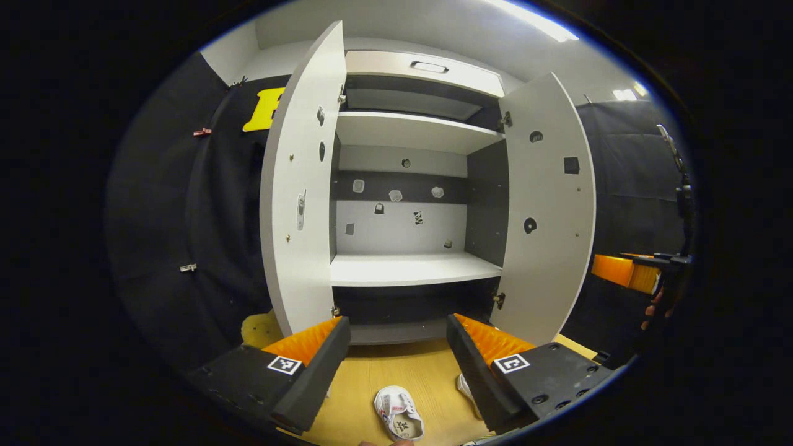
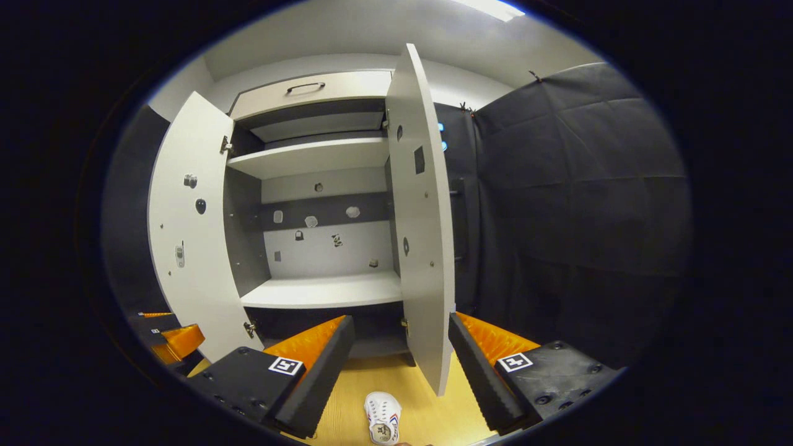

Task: Grab one shoe with the right hand and put it into the shoe cabinet, grab the other shoe with the left hand and put it into the shoe cabinet; then close the right door with the right hand and the left door with the left hand.

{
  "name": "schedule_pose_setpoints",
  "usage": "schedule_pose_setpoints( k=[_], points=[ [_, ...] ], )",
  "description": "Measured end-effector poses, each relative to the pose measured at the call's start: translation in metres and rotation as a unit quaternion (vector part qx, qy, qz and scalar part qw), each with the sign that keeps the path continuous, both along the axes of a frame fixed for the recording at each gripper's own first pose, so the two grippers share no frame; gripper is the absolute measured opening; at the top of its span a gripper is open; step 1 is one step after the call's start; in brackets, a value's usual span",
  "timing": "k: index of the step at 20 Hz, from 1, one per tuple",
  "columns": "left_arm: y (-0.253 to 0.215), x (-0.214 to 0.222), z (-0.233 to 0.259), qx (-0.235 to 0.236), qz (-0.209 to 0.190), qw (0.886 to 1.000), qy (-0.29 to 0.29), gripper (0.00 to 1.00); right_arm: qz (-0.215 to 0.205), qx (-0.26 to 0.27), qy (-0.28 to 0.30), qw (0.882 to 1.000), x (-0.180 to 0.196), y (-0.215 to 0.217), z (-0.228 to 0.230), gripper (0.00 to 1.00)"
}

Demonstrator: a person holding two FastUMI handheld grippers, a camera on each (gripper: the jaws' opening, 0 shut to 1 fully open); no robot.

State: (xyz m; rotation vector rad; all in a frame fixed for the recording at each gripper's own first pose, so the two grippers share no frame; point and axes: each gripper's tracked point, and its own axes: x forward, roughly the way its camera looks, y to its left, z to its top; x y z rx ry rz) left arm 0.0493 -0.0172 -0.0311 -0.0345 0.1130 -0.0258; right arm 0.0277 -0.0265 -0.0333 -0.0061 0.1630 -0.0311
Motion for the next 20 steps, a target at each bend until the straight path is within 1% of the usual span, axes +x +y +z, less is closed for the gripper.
schedule_pose_setpoints(
  k=[4,6,8,11,14,20],
  points=[
    [0.016,-0.003,-0.023,0.001,0.012,1.0,0.023,0.96,0.034,-0.002,0.076,0.996,-0.002,0.028,-0.062,0.98],
    [0.022,-0.008,-0.04,0.003,0.014,0.999,0.042,0.97,0.045,0.005,0.122,0.992,-0.008,0.04,-0.101,0.98],
    [0.03,-0.015,-0.054,0.007,0.017,0.998,0.056,0.97,0.053,0.014,0.17,0.984,-0.014,0.05,-0.143,0.98],
    [0.04,-0.023,-0.076,0.012,0.024,0.996,0.083,0.97,0.062,0.01,0.245,0.967,-0.027,0.058,-0.206,0.99],
    [0.05,-0.025,-0.088,0.016,0.039,0.994,0.101,0.97,0.077,0.017,0.305,0.949,-0.039,0.062,-0.252,0.99],
    [0.051,-0.018,-0.108,-0.005,0.072,0.988,0.14,0.97,0.096,0.049,0.397,0.911,-0.05,0.068,-0.336,0.99]
  ],
)
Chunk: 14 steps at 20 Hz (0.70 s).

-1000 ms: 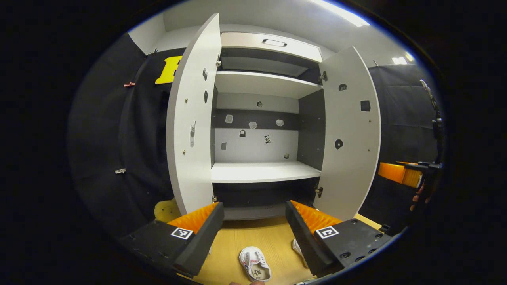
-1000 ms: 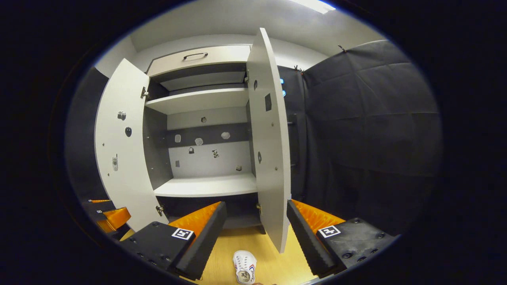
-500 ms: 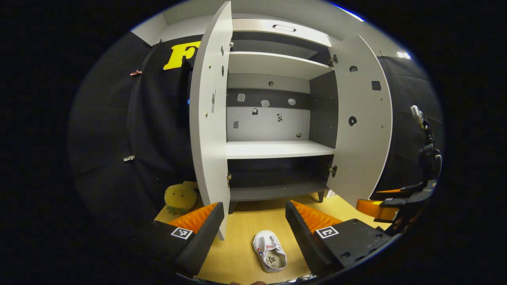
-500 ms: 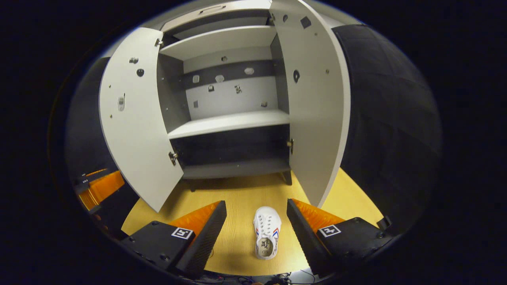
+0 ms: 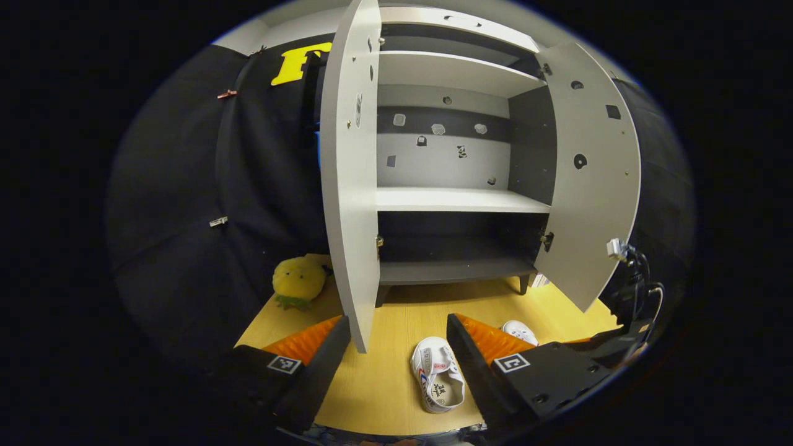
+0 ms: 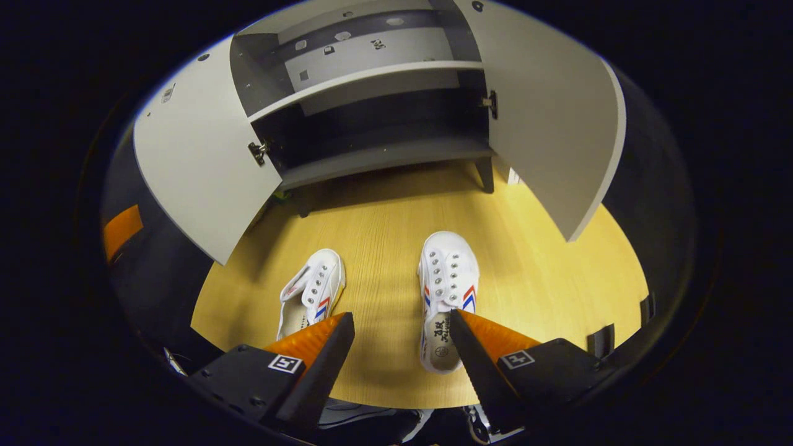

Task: Grab one shoe with the right hand and put it into the shoe cabinet, grab the other shoe with the left hand and put it into the shoe cabinet; then close the right door with the right hand and the left door with the left hand.

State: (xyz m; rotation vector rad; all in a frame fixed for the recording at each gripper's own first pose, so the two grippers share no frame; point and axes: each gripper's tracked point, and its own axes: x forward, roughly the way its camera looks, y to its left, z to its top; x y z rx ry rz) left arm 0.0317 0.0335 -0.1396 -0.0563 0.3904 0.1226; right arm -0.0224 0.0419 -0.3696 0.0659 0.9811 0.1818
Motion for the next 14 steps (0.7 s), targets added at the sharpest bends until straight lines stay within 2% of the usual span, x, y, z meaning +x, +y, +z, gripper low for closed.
schedule_pose_setpoints(
  k=[4,6,10,12,14],
  points=[
    [-0.006,-0.001,-0.011,-0.01,0.019,1.0,0.017,0.97,0.006,-0.014,0.036,0.999,-0.001,-0.009,-0.046,0.99],
    [-0.006,-0.005,-0.016,-0.006,0.026,0.999,0.029,0.97,0.006,-0.002,0.049,0.999,0.001,-0.004,-0.06,1.0],
    [-0.003,-0.012,-0.027,0.0,0.038,0.998,0.047,0.97,0.016,0.002,0.046,0.999,0.01,0.003,-0.079,0.96],
    [-0.002,-0.014,-0.031,-0.004,0.046,0.998,0.053,0.97,0.009,0.011,0.051,0.999,0.012,0.011,-0.086,0.95],
    [-0.001,-0.014,-0.031,-0.008,0.054,0.997,0.053,0.97,-0.01,-0.002,0.035,0.999,0.022,0.004,-0.086,0.89]
  ],
)
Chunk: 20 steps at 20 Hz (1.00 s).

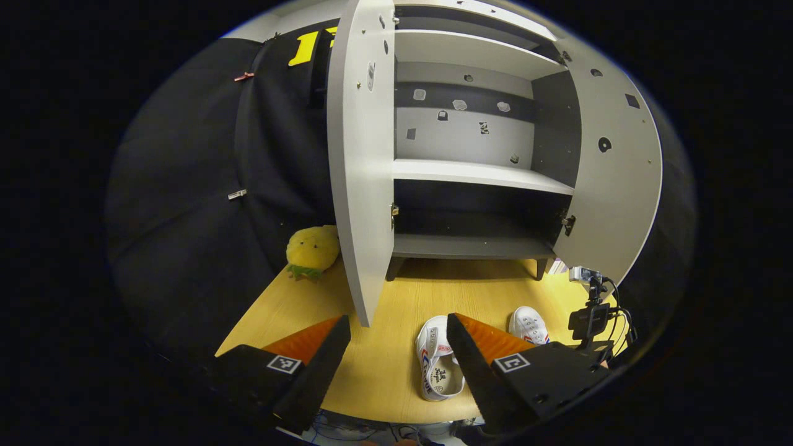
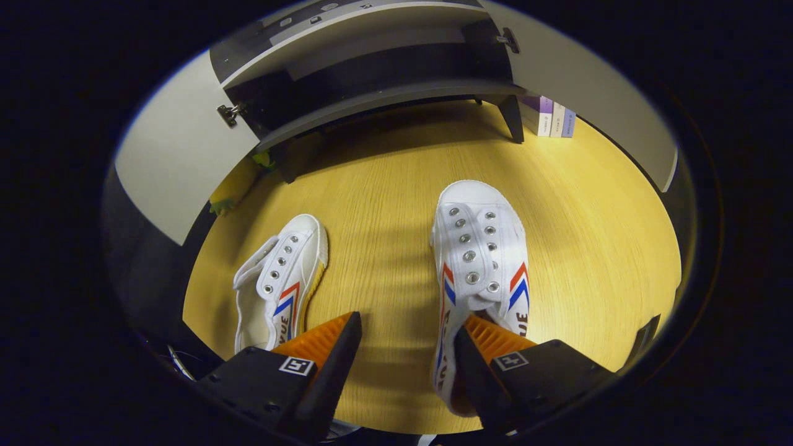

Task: Grab one shoe with the right hand and put it into the shoe cabinet, grab the other shoe with the left hand and put it into the shoe cabinet; then close the right door with the right hand and the left door with the left hand.

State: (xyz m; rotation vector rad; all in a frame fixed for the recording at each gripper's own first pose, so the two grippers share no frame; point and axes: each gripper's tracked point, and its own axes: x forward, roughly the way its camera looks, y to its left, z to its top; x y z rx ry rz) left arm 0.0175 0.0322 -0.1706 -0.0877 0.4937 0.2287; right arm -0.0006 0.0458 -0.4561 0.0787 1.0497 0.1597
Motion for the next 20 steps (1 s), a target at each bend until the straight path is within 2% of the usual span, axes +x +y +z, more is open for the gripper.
schedule_pose_setpoints(
  k=[1,3,5,6,7,9,11,12,16,20],
  points=[
    [0.0,0.0,0.0,-0.001,0.003,1.0,0.001,0.97,-0.013,-0.005,-0.009,1.0,0.005,-0.003,-0.003,0.8],
    [0.001,-0.001,-0.001,0.0,0.008,1.0,0.003,0.97,-0.035,-0.001,-0.026,0.999,0.009,-0.005,0.0,0.69],
    [-0.001,-0.001,-0.002,0.0,0.01,1.0,0.004,0.97,-0.031,-0.018,-0.033,0.999,0.011,-0.01,-0.003,0.68],
    [-0.002,-0.002,-0.004,-0.001,0.01,1.0,0.005,0.97,-0.025,-0.035,-0.035,0.998,0.013,-0.017,-0.004,0.63],
    [-0.004,-0.003,-0.005,-0.001,0.01,1.0,0.007,0.97,-0.025,-0.045,-0.035,0.998,0.015,-0.022,-0.006,0.43],
    [-0.008,-0.005,-0.008,-0.002,0.011,1.0,0.011,0.97,-0.038,-0.041,-0.032,0.998,0.016,-0.022,-0.007,0.17],
    [-0.013,-0.006,-0.009,-0.004,0.013,1.0,0.012,0.97,-0.043,-0.035,-0.026,0.998,0.019,-0.024,-0.008,0.15],
    [-0.016,-0.007,-0.008,-0.004,0.014,1.0,0.013,0.97,-0.038,-0.034,-0.023,0.998,0.021,-0.023,-0.009,0.1],
    [-0.025,-0.01,-0.003,0.007,0.024,1.0,0.012,0.97,-0.01,-0.022,-0.033,0.999,0.024,-0.018,0.001,0.06],
    [-0.038,-0.017,-0.001,0.019,0.045,0.999,0.02,0.97,0.041,-0.019,-0.065,0.997,0.033,-0.016,0.017,0.05]
  ],
)
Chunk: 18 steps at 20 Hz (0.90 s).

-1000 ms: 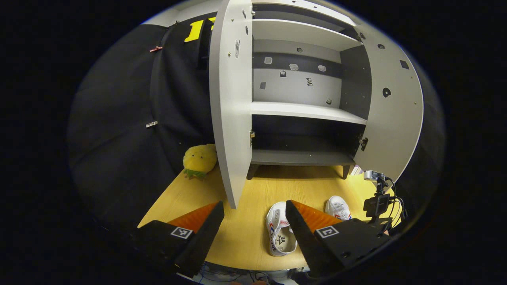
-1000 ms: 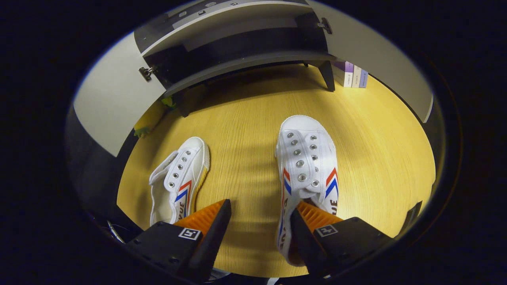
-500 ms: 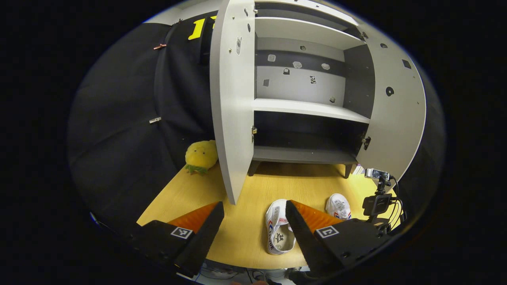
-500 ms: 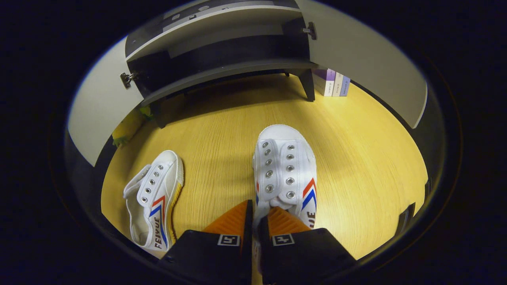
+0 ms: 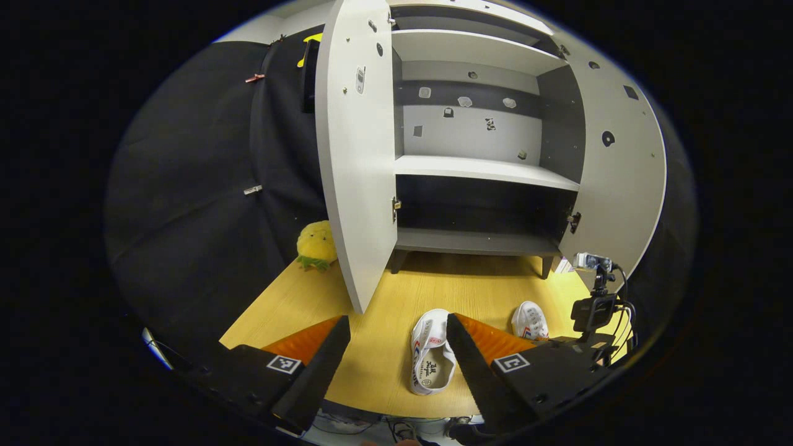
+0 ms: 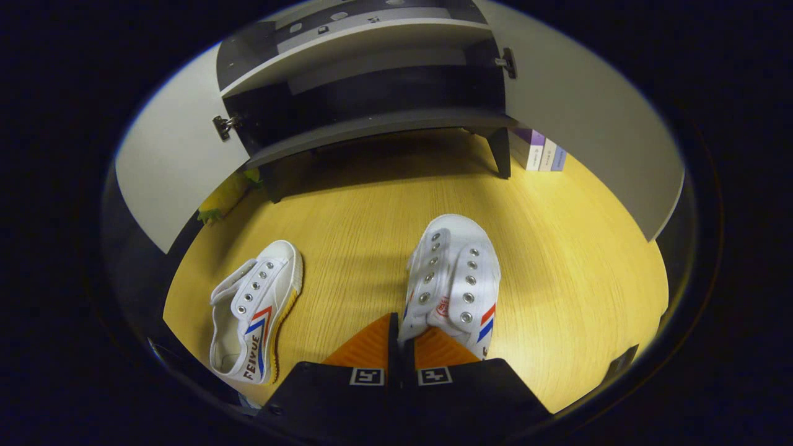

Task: Grab one shoe with the right hand and put it into the shoe cabinet, grab the other shoe with the left hand and put it into the shoe cabinet; then close the right door with the right hand and the left door with the left hand.

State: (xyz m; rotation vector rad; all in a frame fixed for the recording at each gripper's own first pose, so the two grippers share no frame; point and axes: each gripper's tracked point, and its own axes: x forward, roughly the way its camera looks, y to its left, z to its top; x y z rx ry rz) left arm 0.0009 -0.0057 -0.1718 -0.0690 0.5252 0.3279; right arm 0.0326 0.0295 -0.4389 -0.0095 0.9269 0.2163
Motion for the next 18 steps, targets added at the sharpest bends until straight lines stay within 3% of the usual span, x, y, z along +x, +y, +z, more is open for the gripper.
schedule_pose_setpoints(
  k=[3,6,10,14,18],
  points=[
    [-0.015,-0.003,0.004,0.0,-0.001,1.0,-0.01,0.96,0.012,0.001,-0.024,1.0,0.002,-0.011,0.013,0.05],
    [-0.029,0.0,0.003,-0.013,-0.034,0.999,-0.015,0.96,0.014,-0.011,-0.054,0.998,0.013,-0.016,0.029,0.05],
    [-0.022,0.004,0.003,-0.024,-0.086,0.996,-0.021,0.95,-0.013,-0.024,-0.026,0.999,0.001,-0.011,0.009,0.05],
    [-0.004,0.001,0.003,-0.008,-0.125,0.992,-0.015,0.95,-0.042,-0.078,-0.052,0.995,-0.004,-0.01,-0.007,0.05],
    [0.007,-0.004,-0.001,-0.01,-0.137,0.99,-0.012,0.95,-0.111,-0.048,-0.021,0.992,0.008,-0.009,-0.029,0.13]
  ],
)
